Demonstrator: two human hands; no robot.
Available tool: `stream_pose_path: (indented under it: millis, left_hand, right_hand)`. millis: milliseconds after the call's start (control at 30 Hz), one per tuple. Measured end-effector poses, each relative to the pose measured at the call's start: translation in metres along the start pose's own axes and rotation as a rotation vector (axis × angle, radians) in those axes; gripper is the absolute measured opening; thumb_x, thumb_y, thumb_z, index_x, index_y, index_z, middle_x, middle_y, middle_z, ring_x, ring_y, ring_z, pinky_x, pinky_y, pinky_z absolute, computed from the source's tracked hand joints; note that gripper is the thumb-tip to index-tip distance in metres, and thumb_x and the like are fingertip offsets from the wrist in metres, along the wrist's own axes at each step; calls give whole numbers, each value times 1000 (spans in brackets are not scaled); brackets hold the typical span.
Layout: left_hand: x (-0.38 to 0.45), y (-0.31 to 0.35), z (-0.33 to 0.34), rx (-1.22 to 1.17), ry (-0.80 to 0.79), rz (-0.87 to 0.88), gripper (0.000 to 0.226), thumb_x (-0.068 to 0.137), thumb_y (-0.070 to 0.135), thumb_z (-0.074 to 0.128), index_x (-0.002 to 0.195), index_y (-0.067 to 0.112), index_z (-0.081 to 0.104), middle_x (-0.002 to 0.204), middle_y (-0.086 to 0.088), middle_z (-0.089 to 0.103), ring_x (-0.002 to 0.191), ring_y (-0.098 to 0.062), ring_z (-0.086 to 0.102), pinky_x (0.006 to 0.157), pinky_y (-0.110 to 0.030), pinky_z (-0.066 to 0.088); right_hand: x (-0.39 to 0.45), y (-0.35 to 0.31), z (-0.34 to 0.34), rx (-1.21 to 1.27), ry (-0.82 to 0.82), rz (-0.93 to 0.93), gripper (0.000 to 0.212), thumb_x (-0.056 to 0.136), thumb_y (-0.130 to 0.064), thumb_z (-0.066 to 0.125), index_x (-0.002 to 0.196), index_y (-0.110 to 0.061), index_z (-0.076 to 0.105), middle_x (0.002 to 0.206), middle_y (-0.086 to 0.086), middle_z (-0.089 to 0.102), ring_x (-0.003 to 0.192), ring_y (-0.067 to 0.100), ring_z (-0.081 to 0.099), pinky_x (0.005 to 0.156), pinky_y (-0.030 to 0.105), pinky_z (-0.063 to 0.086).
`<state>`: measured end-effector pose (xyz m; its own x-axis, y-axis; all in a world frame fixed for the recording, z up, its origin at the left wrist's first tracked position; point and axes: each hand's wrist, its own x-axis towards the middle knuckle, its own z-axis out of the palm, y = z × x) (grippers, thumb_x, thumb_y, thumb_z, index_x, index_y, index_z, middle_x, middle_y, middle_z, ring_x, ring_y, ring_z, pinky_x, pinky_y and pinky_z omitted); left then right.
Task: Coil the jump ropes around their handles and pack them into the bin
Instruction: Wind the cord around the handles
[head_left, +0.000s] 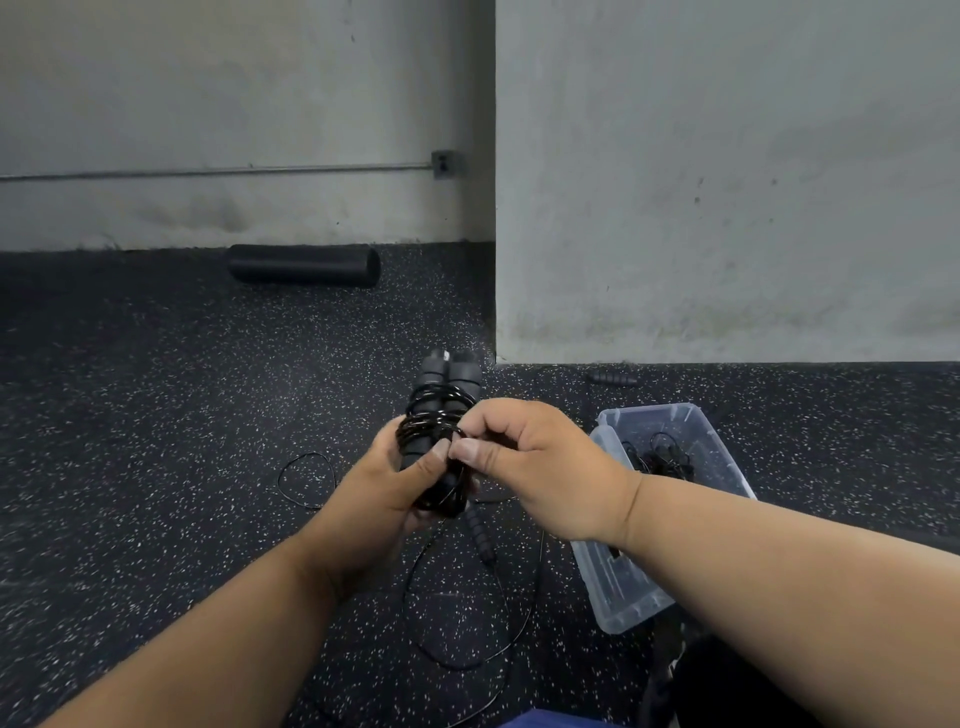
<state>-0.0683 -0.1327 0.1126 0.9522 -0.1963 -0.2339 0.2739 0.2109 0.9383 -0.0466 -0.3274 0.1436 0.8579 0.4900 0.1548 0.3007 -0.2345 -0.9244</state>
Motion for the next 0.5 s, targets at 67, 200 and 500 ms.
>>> stream_pose_path:
  millis: [67, 200, 500]
  left_hand:
    - [2, -5, -1, -150, -85, -68, 50, 95, 20, 72, 140, 12, 54, 125, -22, 69, 100, -32, 73, 74, -35, 64]
    - [6, -7, -7, -251, -179, -104, 56, 91, 18, 68, 143, 7, 50, 120, -22, 68, 106, -36, 70, 86, -42, 63]
    - [11, 4, -12, -329, -85, -31, 50, 96, 5, 56, 146, 5, 49, 137, -24, 65, 110, -35, 72, 85, -49, 65]
  right_hand:
    - [-2, -1, 1, 173, -20, 77, 14, 104, -10, 61, 95, -3, 66, 77, 2, 66, 69, 16, 63, 65, 31, 56]
    - [-3, -2, 5, 352, 38, 157, 14, 106, -9, 57, 96, -4, 66, 75, 2, 64, 69, 14, 63, 65, 28, 57]
    - [-1, 6, 7, 644, 239, 349, 26, 107, -14, 56, 86, -17, 70, 78, -2, 66, 78, 11, 69, 70, 31, 58]
